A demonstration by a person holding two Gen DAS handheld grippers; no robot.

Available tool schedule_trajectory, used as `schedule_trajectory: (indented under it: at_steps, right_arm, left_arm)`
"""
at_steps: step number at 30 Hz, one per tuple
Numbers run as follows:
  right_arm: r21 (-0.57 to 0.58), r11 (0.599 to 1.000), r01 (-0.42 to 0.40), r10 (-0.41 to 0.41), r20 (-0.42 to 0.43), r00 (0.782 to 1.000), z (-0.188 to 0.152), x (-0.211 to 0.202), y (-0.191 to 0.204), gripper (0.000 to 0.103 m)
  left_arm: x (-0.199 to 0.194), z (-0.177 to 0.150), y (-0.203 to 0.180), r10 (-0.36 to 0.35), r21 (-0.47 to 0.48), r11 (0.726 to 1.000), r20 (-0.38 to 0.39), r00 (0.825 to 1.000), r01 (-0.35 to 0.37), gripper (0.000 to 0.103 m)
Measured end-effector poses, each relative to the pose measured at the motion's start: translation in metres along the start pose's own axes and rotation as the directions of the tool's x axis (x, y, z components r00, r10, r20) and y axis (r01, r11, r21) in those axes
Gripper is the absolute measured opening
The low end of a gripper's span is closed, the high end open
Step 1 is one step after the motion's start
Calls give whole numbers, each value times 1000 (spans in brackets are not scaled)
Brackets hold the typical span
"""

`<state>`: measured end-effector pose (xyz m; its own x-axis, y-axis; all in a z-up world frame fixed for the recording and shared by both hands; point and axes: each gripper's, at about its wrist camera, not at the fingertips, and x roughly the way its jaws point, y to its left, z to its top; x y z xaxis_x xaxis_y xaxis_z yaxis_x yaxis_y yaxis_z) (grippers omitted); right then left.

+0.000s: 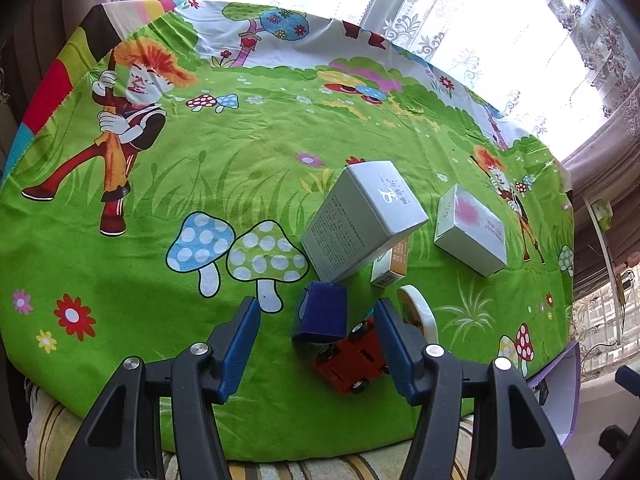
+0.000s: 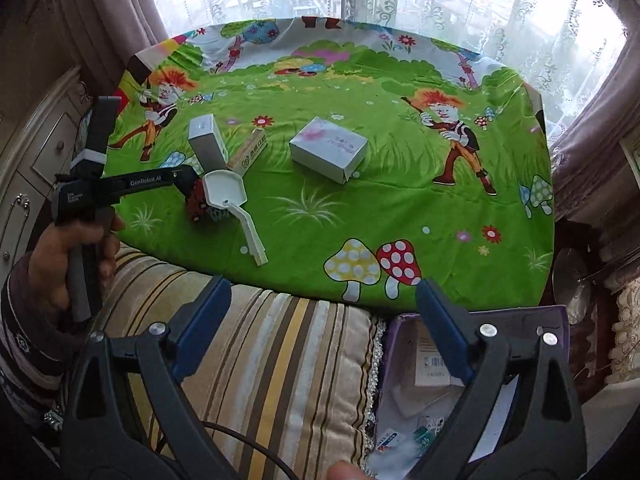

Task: Organize rigid objects
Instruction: 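Grasp the blue cube with the left tool while the right tool grasps the white scoop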

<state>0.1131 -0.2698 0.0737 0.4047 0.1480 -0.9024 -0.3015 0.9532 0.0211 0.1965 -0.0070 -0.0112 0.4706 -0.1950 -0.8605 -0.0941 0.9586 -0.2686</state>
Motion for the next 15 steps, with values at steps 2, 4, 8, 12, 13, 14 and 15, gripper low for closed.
schedule_trajectory:
  at_steps: [2,4,8,12,13,14,15]
  right_arm:
    - [-31,999,-25,24,-26,999,1,18,8,95]
    - [-50,998,-24,22,-55,998,4,34,17,95]
    - [-74,995,-67,61,-79,995,11,59,35,95]
    - [-55,992,-114,109,-86,990,18,77,47,95]
    - [-53,992,-114,109,-88,990,20,82,49,95]
    - [-55,993,-108,102,-91,991,22,86,51,94]
    - [-56,994,-98,92,-96,991,24,91,53,93]
  left_arm:
    - [4,2,1,3,2,1000,-8,1000,-3,58]
    - [9,3,3,-8,-2,1000,-23,1000,8,55]
    - [17,3,5,-17,-2,1000,-42,999,17,51]
    - [24,5,10,-30,-17,999,-57,998,29,44]
    - [24,5,11,-32,-17,999,-56,998,31,42]
    - [25,5,12,-35,-20,999,-57,998,34,40]
    - [25,5,14,-41,-25,999,-58,997,39,37]
